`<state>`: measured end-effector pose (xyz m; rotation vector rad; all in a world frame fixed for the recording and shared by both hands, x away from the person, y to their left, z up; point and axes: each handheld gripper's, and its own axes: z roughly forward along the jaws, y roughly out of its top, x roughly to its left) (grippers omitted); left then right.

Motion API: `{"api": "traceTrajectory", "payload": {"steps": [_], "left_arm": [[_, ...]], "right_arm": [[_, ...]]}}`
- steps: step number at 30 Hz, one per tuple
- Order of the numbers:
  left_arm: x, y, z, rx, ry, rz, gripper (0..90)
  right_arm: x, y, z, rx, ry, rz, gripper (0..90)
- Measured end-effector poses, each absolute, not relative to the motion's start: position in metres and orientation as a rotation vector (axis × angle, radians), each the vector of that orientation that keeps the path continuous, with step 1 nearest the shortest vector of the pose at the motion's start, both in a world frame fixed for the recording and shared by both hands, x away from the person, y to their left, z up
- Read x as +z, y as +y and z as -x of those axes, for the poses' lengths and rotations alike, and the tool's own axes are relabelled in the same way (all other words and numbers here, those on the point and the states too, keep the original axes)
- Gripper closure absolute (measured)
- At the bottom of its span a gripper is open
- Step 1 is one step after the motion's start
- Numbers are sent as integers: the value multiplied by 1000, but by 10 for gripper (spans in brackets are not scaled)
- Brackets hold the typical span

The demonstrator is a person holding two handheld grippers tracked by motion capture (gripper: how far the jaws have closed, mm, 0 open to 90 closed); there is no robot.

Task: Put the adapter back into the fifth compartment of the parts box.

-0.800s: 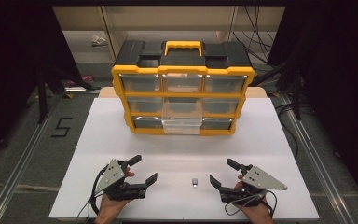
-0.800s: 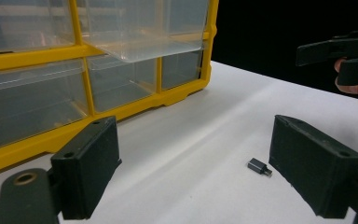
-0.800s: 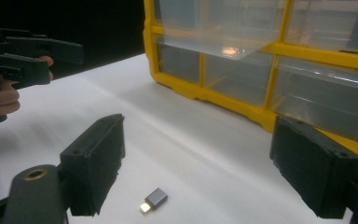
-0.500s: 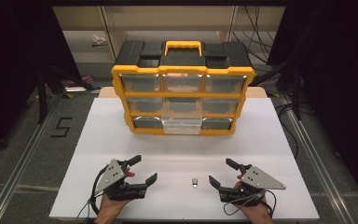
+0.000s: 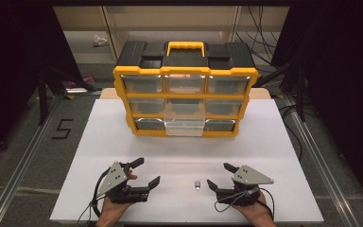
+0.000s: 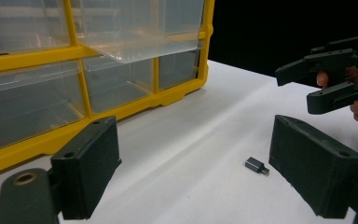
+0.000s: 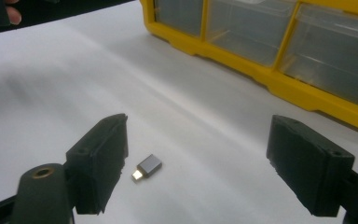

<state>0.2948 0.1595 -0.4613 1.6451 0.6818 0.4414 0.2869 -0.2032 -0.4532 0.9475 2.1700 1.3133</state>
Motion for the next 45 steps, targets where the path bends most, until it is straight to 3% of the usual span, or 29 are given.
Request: {"api": "traceTrajectory", "payload": {"steps": [45], "left_arm": [[-461, 160, -294, 446, 681, -1637, 158]], "right_arm": [[-465, -154, -329, 967, 2534, -978, 284]]}}
